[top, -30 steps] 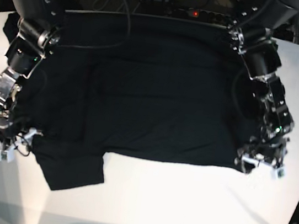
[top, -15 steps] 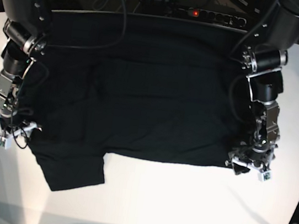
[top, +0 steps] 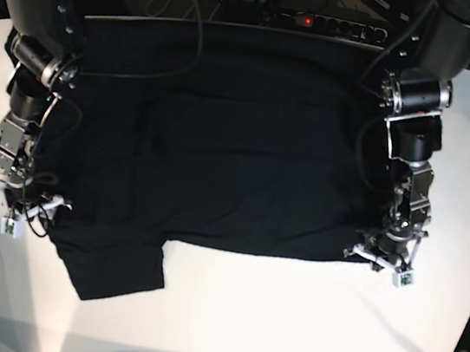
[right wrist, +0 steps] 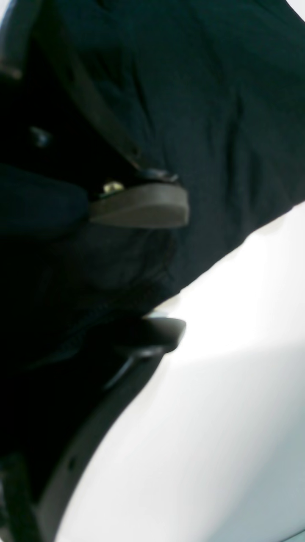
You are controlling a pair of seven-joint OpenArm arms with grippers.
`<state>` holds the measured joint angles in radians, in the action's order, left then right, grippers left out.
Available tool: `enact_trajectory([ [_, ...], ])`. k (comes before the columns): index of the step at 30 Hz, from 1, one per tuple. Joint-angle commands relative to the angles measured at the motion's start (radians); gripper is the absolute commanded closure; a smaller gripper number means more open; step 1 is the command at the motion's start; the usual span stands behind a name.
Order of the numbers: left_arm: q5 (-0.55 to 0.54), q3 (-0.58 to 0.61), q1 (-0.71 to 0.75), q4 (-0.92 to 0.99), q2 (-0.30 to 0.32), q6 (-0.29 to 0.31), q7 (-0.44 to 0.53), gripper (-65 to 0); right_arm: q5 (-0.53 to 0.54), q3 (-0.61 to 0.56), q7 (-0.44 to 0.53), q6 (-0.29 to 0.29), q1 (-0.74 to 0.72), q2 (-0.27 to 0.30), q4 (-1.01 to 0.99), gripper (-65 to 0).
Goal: Fold the T-shirt properly
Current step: 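Reach both grippers down to the hem corners of the shirt, then lift the hem with both grippers and fold it toward the collar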
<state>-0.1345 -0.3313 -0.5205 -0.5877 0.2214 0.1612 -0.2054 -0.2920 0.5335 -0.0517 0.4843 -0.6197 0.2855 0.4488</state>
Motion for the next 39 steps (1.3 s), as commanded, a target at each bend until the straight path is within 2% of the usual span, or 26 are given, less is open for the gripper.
enact_trajectory([
  [1, 0.003, 0.004, -0.019, -0.005, 0.006, 0.004, -0.012, 0.0, 0.004, -0.002, 0.008, 0.0, -0.027, 0.011, 0.012, -34.4],
  [3, 0.006, 0.005, -0.017, -0.005, 0.005, 0.004, -0.012, -2.0, 0.004, -0.002, 0.008, 0.0, -0.027, 0.011, 0.012, -34.4],
  [5, 0.006, 0.005, -0.017, -0.005, 0.003, 0.004, -0.012, 0.0, 0.004, -0.002, 0.008, 0.0, -0.027, 0.011, 0.012, -34.4],
  [9, 0.006, 0.002, -0.016, -0.005, 0.003, 0.004, -0.012, -0.1, 0.004, -0.002, 0.008, 0.0, -0.027, 0.011, 0.009, -33.8],
  [11, 0.002, 0.001, -0.016, -0.005, 0.003, 0.004, -0.012, -0.1, 0.004, -0.022, 0.003, 0.001, -0.022, 0.013, 0.009, -30.9],
  [14, 0.0, 0.001, -0.016, -0.005, 0.003, 0.004, -0.012, -0.1, 0.004, -0.088, 0.005, 0.003, -0.019, 0.016, 0.009, -17.1],
  [16, 0.0, 0.001, -0.016, -0.01, 0.003, 0.004, -0.013, -0.1, 0.004, -0.102, 0.005, 0.003, -0.019, 0.016, 0.014, -2.8],
  [17, 0.0, 0.001, -0.016, -0.016, 0.003, 0.004, -0.013, -0.1, 0.004, -0.102, 0.002, 0.003, -0.022, 0.016, 0.014, 0.0],
  [21, -0.003, -0.002, -0.016, -0.035, 0.002, 0.004, -0.055, -0.1, 0.007, -0.099, 0.0, 0.003, -0.019, 0.021, 0.087, 0.0],
  [26, -0.003, -0.002, 0.029, -0.232, 0.0, 0.004, -0.142, -0.1, 0.064, -0.056, -0.006, 0.003, 0.062, 0.018, 0.272, 0.0],
  [30, -0.006, -0.002, 0.102, -0.412, -0.001, 0.004, -0.199, -0.1, 0.13, -0.054, -0.061, 0.023, 0.134, 0.019, 0.404, 0.0],
  [34, -0.083, -0.015, 0.188, -0.556, 0.002, 0.004, -0.248, -0.1, 0.142, -0.048, -0.096, 0.078, 0.211, 0.016, 0.529, 0.0],
  [37, -0.15, -0.105, 0.265, -0.685, 0.0, 0.004, -0.306, -0.1, 0.147, -0.046, -0.11, 0.103, 0.286, 0.005, 0.651, 0.0],
  [39, -0.189, -0.156, 0.322, -0.768, -0.012, 0.004, -0.352, -0.1, 0.198, -0.029, -0.122, 0.107, 0.353, 0.001, 0.743, 0.0],
])
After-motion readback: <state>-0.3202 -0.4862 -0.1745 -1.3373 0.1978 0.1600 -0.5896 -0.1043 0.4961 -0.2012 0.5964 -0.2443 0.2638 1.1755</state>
